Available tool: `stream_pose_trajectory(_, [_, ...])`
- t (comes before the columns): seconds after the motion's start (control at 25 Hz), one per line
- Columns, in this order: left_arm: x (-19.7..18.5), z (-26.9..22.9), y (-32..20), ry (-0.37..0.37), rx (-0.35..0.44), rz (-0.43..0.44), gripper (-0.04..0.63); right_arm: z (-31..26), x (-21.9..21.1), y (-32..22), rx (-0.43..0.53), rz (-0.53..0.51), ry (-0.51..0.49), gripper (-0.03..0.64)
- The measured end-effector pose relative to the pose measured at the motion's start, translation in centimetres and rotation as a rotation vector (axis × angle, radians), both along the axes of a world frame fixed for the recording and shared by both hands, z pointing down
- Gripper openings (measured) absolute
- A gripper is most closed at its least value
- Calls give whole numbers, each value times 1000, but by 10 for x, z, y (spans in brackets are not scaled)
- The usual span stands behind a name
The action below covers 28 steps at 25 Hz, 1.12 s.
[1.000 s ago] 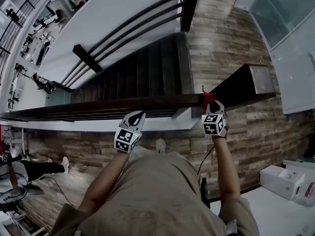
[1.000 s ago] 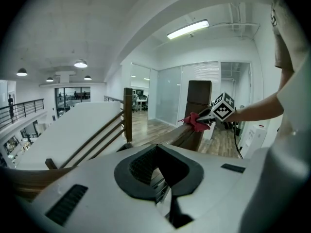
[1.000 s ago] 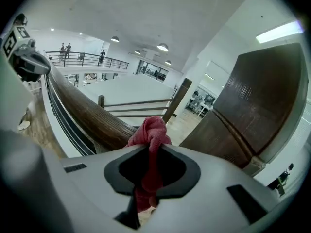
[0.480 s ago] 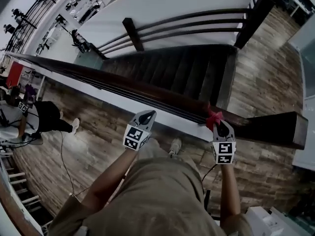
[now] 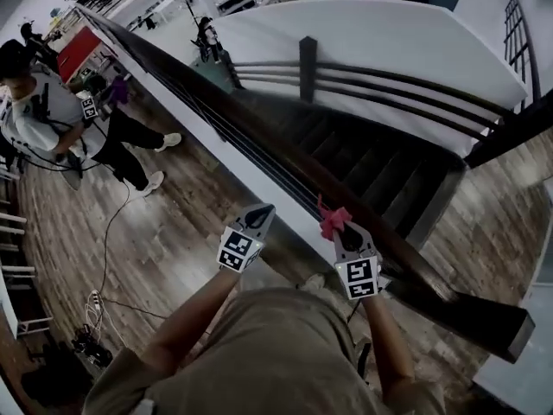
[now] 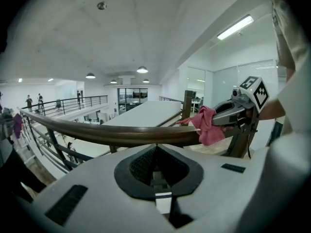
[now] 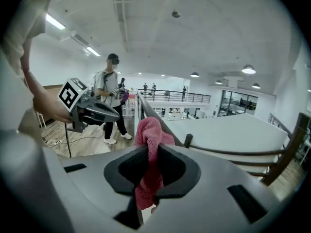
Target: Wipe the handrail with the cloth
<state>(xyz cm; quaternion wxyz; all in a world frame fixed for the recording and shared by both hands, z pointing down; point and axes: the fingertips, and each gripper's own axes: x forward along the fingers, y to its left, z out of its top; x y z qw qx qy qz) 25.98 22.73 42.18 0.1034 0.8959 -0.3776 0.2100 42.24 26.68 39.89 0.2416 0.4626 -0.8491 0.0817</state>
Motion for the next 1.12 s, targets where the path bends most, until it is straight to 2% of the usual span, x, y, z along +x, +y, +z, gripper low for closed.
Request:
stream_pose_trajectory(0.2, [-118,-9,-62,51,0,-128,18,-14,-124,-85,11,-124,18,60])
stream_pose_trajectory(0.4, [-247,-10,-115,80,-9,-183,18,-17,-252,-155,30,-163,19,60])
stream_pose_trajectory(0.52, [-307,-9,-144,96,-28,-208,18,-11,-310,-192,39,-181,29,60])
stream_pose_trajectory(0.84, [-412,-1,-226,56,-14,-250,18,10,-418,-282,12,-226,11,60])
stream_pose_trajectory(1.12, [-450,5,-285,98,-39,-314,18,32,-496,-344,-22,-297,6,60])
